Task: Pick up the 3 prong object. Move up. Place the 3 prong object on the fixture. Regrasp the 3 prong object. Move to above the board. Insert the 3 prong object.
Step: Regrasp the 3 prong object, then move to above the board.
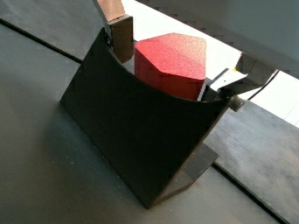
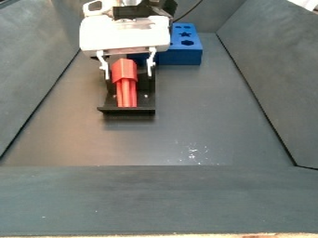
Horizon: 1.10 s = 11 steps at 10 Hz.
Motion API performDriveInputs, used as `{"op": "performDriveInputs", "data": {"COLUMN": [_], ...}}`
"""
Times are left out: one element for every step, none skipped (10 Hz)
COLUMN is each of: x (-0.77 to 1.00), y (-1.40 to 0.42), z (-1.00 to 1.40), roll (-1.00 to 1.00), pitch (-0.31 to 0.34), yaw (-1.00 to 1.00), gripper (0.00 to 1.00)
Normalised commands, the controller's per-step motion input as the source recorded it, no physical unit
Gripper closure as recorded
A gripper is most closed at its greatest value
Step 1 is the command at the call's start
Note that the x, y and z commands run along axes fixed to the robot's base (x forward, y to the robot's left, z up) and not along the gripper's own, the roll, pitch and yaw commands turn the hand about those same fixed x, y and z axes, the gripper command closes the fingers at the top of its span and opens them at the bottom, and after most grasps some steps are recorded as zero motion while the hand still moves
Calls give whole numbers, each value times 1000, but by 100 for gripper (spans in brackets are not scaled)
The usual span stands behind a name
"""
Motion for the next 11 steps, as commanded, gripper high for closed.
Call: {"op": "performDriveInputs", "data": {"x": [8, 8, 0, 322, 318, 308, 293, 289, 282, 274, 263], "y": [-3, -2, 0, 98, 95, 91, 86, 84, 80, 76, 69], "z": [-168, -167, 0, 1000, 1000, 1000, 1000, 1000, 1000, 1000, 1000], "roll": [49, 49, 0, 110, 102, 98, 74, 67, 61, 57, 55], "pitch": [21, 21, 0, -129, -115, -95, -58, -42, 0, 34, 81], "yaw": [7, 11, 0, 68, 52, 13, -48, -62, -76, -77, -67], "gripper": [0, 0, 100, 100, 100, 100, 100, 100, 100, 100, 100]}}
